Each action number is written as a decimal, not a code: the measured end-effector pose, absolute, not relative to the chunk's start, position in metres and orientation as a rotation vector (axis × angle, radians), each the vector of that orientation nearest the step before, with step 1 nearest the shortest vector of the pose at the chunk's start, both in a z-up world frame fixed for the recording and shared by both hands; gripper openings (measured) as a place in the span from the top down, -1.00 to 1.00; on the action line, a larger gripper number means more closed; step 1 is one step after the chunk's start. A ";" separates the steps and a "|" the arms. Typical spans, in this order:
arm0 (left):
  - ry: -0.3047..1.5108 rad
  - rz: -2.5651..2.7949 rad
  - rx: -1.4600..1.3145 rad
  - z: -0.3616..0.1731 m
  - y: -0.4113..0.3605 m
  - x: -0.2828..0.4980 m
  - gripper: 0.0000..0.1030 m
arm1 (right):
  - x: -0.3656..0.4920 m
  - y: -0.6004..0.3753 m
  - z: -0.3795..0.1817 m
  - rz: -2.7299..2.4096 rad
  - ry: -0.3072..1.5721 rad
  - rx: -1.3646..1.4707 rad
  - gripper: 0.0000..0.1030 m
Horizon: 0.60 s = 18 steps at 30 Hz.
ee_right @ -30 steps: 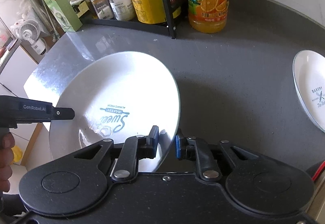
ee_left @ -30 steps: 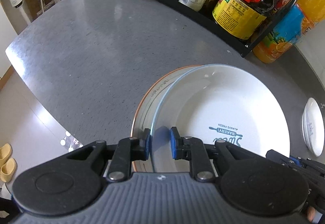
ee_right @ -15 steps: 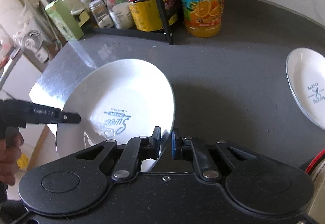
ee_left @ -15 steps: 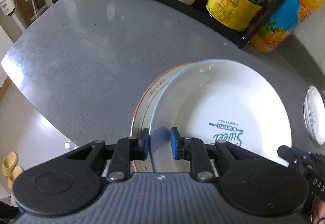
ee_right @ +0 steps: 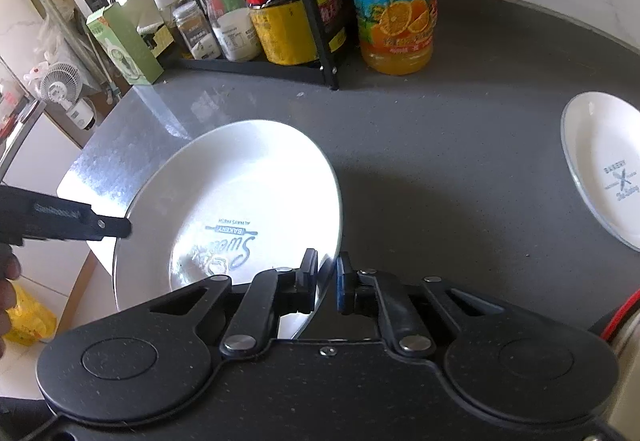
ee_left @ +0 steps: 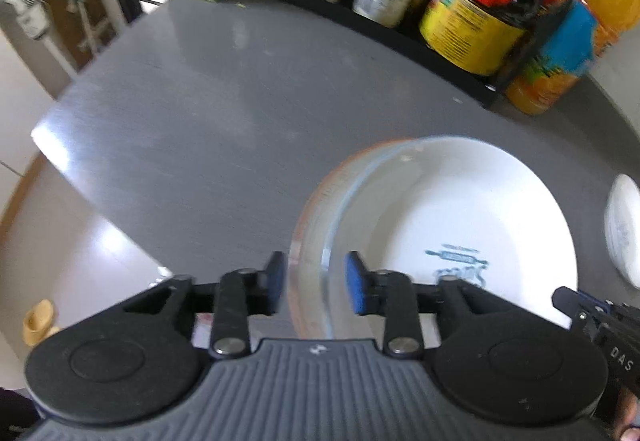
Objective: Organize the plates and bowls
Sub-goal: 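Open both grippers to release the 'Sweet' plate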
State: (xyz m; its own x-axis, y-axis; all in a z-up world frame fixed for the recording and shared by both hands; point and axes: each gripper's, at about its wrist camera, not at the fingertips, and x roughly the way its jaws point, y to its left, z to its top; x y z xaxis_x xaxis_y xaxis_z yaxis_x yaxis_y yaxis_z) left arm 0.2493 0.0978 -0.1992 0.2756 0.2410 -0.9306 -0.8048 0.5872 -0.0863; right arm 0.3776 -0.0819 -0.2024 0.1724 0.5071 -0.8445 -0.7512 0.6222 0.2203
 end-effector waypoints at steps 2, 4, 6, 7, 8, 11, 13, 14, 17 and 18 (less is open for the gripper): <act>1.055 0.786 -0.633 -0.196 0.101 0.243 0.19 | 0.376 -0.078 -0.206 0.911 1.076 -0.282 0.81; 1.053 0.796 -0.650 -0.196 0.106 0.238 0.19 | 0.375 -0.075 -0.211 0.912 1.090 -0.288 0.79; 1.051 0.815 -0.657 -0.196 0.110 0.233 0.18 | 0.373 -0.072 -0.215 0.909 1.100 -0.291 0.77; 1.049 0.821 -0.660 -0.196 0.111 0.231 0.18 | 0.371 -0.071 -0.215 0.903 1.091 -0.301 0.77; 1.045 0.825 -0.664 -0.196 0.112 0.229 0.18 | 0.370 -0.070 -0.215 0.900 1.084 -0.315 0.76; 1.032 0.832 -0.679 -0.194 0.113 0.226 0.18 | 0.373 -0.069 -0.214 0.889 1.106 -0.308 0.71; 1.025 0.828 -0.679 -0.192 0.113 0.227 0.18 | 0.378 -0.072 -0.210 0.877 1.118 -0.276 0.65; 1.024 0.824 -0.674 -0.190 0.112 0.229 0.16 | 0.380 -0.074 -0.207 0.874 1.115 -0.264 0.65; 1.018 0.812 -0.654 -0.187 0.109 0.239 0.03 | 0.386 -0.081 -0.198 0.866 1.112 -0.223 0.59; 1.014 0.805 -0.646 -0.186 0.108 0.243 0.00 | 0.388 -0.084 -0.195 0.860 1.111 -0.212 0.53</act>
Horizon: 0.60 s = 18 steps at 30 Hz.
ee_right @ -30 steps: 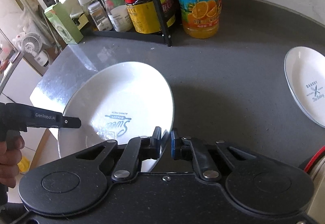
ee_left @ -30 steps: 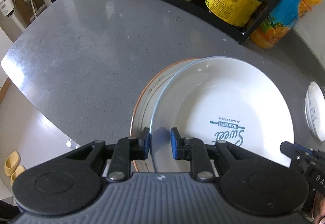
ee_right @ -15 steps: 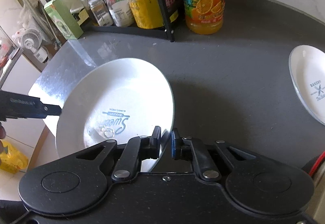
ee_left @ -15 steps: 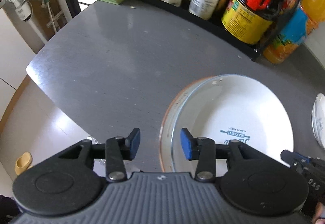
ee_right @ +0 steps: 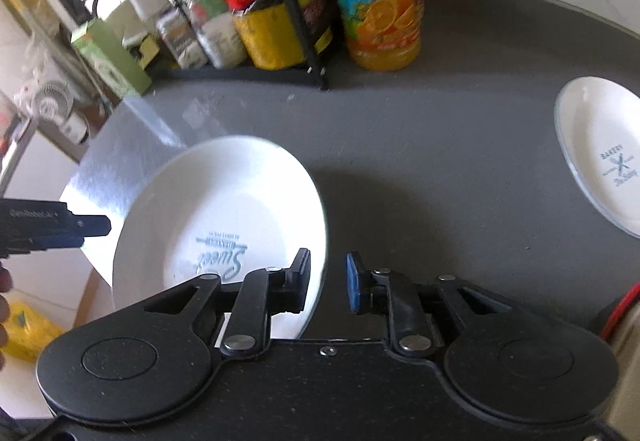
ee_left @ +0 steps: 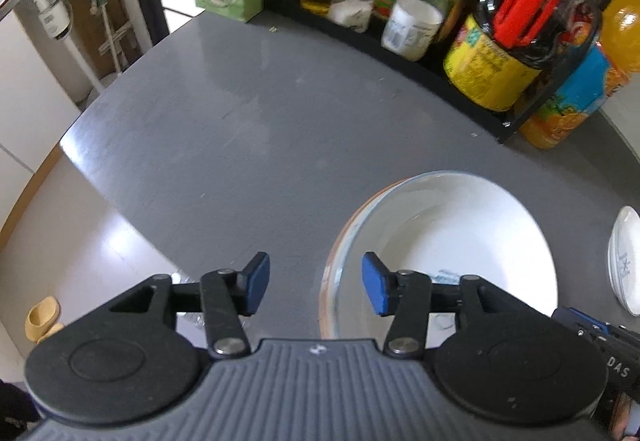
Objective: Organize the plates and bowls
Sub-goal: 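Open both grippers to release the 'Sweet' plate, then move both grippers toward the white plate printed 'Bakery'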
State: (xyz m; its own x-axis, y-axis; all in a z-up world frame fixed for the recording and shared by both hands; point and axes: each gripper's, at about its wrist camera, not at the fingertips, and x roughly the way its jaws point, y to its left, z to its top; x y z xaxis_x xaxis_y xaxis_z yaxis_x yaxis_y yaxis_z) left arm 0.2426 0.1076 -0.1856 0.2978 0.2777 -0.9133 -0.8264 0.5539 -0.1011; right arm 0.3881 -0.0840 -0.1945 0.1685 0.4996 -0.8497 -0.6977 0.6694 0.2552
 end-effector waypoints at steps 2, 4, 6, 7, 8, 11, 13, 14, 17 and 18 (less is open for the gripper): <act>1.015 0.789 -0.629 -0.184 0.104 0.251 -0.05 | 0.392 -0.090 -0.189 0.845 1.104 -0.195 0.35; 1.010 0.766 -0.615 -0.180 0.100 0.260 -0.14 | 0.397 -0.098 -0.182 0.824 1.092 -0.174 0.17; 0.998 0.738 -0.609 -0.175 0.096 0.271 -0.22 | 0.402 -0.106 -0.175 0.800 1.074 -0.151 0.08; 0.993 0.721 -0.602 -0.173 0.094 0.278 -0.24 | 0.406 -0.111 -0.172 0.789 1.065 -0.142 0.07; 0.991 0.709 -0.594 -0.171 0.091 0.284 -0.24 | 0.409 -0.116 -0.168 0.775 1.058 -0.129 0.02; 0.990 0.661 -0.561 -0.164 0.081 0.304 -0.26 | 0.420 -0.133 -0.160 0.731 1.043 -0.087 -0.16; 0.988 0.625 -0.546 -0.160 0.074 0.318 -0.26 | 0.429 -0.144 -0.155 0.700 1.034 -0.061 -0.26; 0.986 0.608 -0.539 -0.159 0.070 0.325 -0.27 | 0.432 -0.150 -0.153 0.683 1.028 -0.047 -0.34; 0.975 0.550 -0.513 -0.153 0.057 0.346 -0.35 | 0.441 -0.168 -0.147 0.638 1.014 -0.010 -0.50; 0.975 0.539 -0.501 -0.150 0.052 0.353 -0.43 | 0.444 -0.175 -0.145 0.620 1.006 0.002 -0.55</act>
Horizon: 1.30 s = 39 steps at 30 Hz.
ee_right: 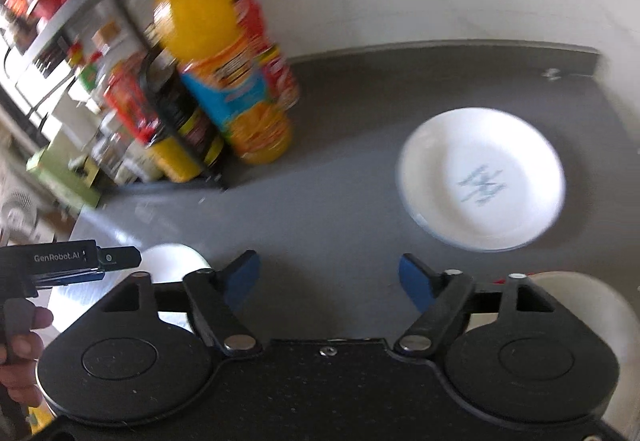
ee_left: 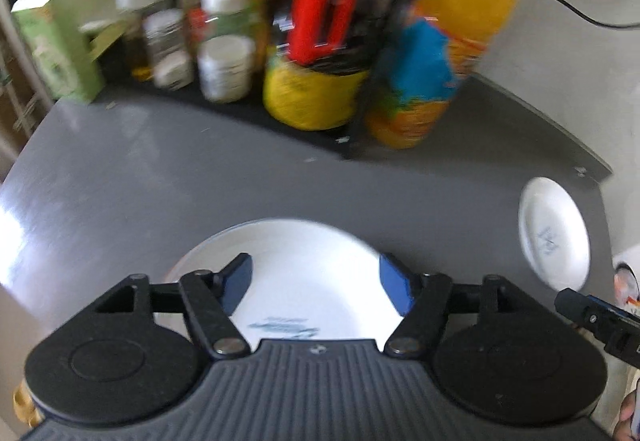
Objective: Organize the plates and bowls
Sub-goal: 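Move both grippers toward the white plate printed 'Bakery'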
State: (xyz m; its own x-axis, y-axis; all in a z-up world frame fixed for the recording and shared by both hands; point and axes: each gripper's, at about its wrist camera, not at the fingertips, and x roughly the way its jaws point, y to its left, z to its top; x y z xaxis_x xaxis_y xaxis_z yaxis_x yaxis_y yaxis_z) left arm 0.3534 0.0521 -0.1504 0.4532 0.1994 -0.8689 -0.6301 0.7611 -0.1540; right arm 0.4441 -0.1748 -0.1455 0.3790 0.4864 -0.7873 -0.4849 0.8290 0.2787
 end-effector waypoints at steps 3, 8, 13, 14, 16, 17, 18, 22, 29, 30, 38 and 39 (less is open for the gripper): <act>0.955 0.502 -0.485 -0.143 0.039 0.372 -0.55 | 0.452 -0.190 -0.141 0.577 0.987 0.027 -0.70; 0.950 0.438 -0.444 -0.136 0.016 0.402 -0.71 | 0.461 -0.212 -0.137 0.530 0.972 0.068 -0.89; 0.958 0.379 -0.417 -0.133 -0.003 0.428 -0.72 | 0.470 -0.236 -0.133 0.491 0.955 0.092 -0.93; 0.962 0.366 -0.413 -0.134 -0.007 0.432 -0.72 | 0.472 -0.240 -0.132 0.485 0.954 0.097 -0.93; 0.968 0.344 -0.404 -0.134 -0.015 0.441 -0.72 | 0.477 -0.249 -0.132 0.474 0.954 0.105 -0.93; 0.972 0.333 -0.400 -0.134 -0.020 0.445 -0.72 | 0.479 -0.253 -0.132 0.467 0.955 0.107 -0.93; 0.976 0.321 -0.396 -0.135 -0.023 0.449 -0.72 | 0.482 -0.257 -0.133 0.461 0.958 0.111 -0.93; 0.981 0.280 -0.382 -0.138 -0.040 0.464 -0.72 | 0.494 -0.274 -0.135 0.437 0.968 0.130 -0.93; 1.006 0.282 -0.403 -0.150 -0.055 0.495 -0.72 | 0.520 -0.298 -0.150 0.385 0.998 0.158 -0.93; 1.011 0.276 -0.414 -0.153 -0.057 0.499 -0.71 | 0.525 -0.302 -0.153 0.381 1.010 0.171 -0.93; 1.052 0.255 -0.439 -0.177 -0.066 0.527 -0.54 | 0.555 -0.315 -0.179 0.371 1.072 0.234 -0.49; 1.062 0.254 -0.440 -0.181 -0.066 0.531 -0.48 | 0.559 -0.315 -0.183 0.371 1.082 0.235 -0.42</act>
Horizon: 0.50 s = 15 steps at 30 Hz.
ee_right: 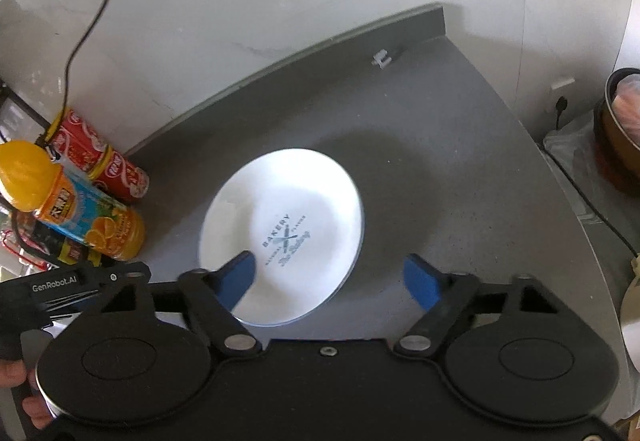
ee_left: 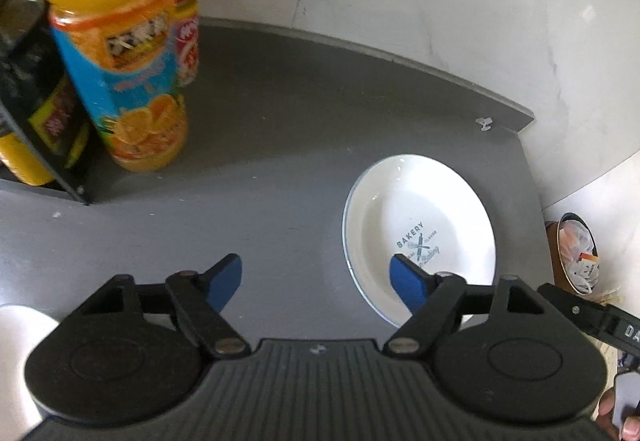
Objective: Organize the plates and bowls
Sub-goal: 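Move both grippers toward the white plate printed 'Bakery'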
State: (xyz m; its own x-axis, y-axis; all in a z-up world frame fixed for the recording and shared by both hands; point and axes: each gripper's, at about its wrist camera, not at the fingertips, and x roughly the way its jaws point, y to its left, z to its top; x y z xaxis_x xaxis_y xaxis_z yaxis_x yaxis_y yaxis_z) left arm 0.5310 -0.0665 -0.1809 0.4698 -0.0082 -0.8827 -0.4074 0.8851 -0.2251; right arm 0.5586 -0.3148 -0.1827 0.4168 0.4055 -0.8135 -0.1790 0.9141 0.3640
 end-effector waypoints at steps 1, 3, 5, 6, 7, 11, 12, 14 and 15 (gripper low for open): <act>1.072 0.255 -0.445 -0.184 -0.067 0.534 -0.40 | 0.562 -0.315 -0.186 0.371 1.094 0.238 -0.39; 1.078 0.246 -0.470 -0.190 -0.066 0.540 -0.28 | 0.569 -0.316 -0.192 0.371 1.112 0.251 -0.20; 1.089 0.245 -0.487 -0.196 -0.066 0.545 -0.14 | 0.576 -0.315 -0.198 0.369 1.133 0.262 -0.09; 1.095 0.247 -0.494 -0.200 -0.066 0.548 -0.05 | 0.580 -0.315 -0.201 0.369 1.144 0.267 -0.03; 1.098 0.247 -0.496 -0.203 -0.066 0.551 0.02 | 0.583 -0.315 -0.204 0.368 1.154 0.269 0.00; 1.125 0.260 -0.530 -0.217 -0.064 0.563 0.24 | 0.598 -0.313 -0.219 0.360 1.202 0.288 0.23; 1.132 0.266 -0.539 -0.221 -0.064 0.565 0.30 | 0.601 -0.313 -0.223 0.355 1.213 0.292 0.28; 1.142 0.275 -0.547 -0.227 -0.063 0.569 0.36 | 0.607 -0.312 -0.229 0.341 1.232 0.292 0.32; 1.144 0.275 -0.553 -0.230 -0.063 0.572 0.37 | 0.609 -0.312 -0.232 0.339 1.241 0.294 0.35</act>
